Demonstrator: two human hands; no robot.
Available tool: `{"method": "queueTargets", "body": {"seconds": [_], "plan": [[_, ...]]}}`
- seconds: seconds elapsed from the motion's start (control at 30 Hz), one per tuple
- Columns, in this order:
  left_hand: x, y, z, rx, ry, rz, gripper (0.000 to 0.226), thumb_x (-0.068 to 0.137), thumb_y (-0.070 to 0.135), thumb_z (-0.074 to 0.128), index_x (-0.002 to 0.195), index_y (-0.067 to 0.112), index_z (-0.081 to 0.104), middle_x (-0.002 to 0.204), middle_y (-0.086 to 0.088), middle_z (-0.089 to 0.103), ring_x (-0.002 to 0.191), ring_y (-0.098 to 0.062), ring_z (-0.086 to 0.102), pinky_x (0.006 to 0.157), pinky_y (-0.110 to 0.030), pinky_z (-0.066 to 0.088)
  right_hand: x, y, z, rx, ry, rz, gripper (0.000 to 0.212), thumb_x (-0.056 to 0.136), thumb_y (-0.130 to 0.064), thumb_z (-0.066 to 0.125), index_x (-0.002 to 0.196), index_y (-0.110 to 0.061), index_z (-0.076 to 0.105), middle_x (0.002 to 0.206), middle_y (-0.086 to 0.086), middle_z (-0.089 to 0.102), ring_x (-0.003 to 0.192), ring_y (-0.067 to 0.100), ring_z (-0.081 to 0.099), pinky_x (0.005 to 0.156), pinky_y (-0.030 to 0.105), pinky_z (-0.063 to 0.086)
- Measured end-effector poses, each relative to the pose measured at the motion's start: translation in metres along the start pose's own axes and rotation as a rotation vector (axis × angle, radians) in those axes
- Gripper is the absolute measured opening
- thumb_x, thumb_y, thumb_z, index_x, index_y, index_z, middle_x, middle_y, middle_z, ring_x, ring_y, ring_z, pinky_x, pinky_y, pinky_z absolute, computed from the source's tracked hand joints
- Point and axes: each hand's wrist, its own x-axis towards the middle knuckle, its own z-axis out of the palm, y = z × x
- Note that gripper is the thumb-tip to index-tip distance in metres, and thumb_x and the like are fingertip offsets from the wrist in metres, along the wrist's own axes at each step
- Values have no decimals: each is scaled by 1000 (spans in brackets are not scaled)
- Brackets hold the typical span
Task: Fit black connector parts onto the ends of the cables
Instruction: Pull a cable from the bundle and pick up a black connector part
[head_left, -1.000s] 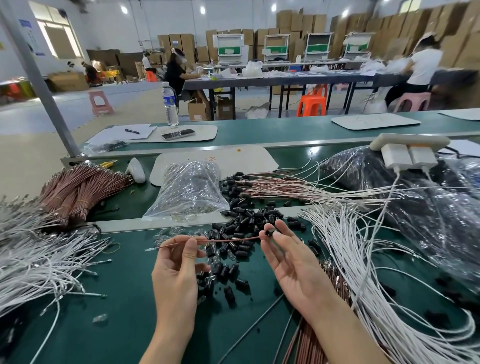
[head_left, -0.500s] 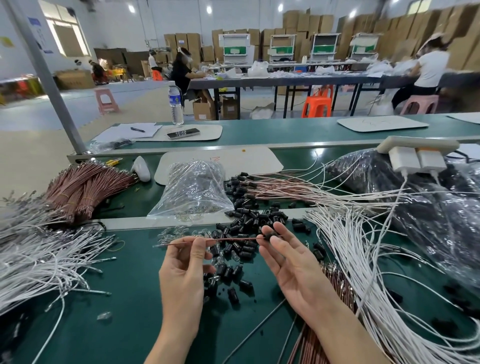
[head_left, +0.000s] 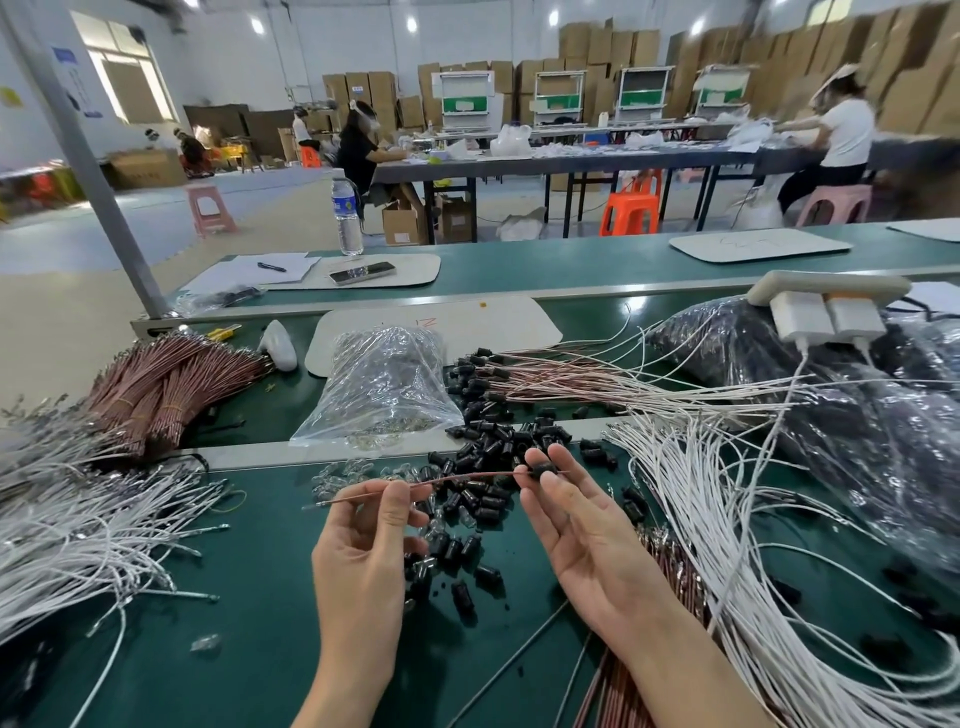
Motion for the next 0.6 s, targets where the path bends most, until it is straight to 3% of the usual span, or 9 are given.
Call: {"method": "queueTargets", "body": {"seconds": [0.3,0.6], "plan": [[-1,4,-1,-34,-29,-19,16,94,41,61,88,29,69,96,-10,77,76,-21,69,63,-26,58,-1,-1,2,0,11,-11,44,80,6,66,124,-2,63,121,20,71,102,30,74,78,31,63],[-11,8,8,5,-93,-6,8,88,35,66,85,28,70,90,-10,76,75,-18,69,62,-27,59,-4,5,5,-56,-83,28,46,82,7,67,127,-1,61,126,22,68,111,33,70,82,30,61]]}}
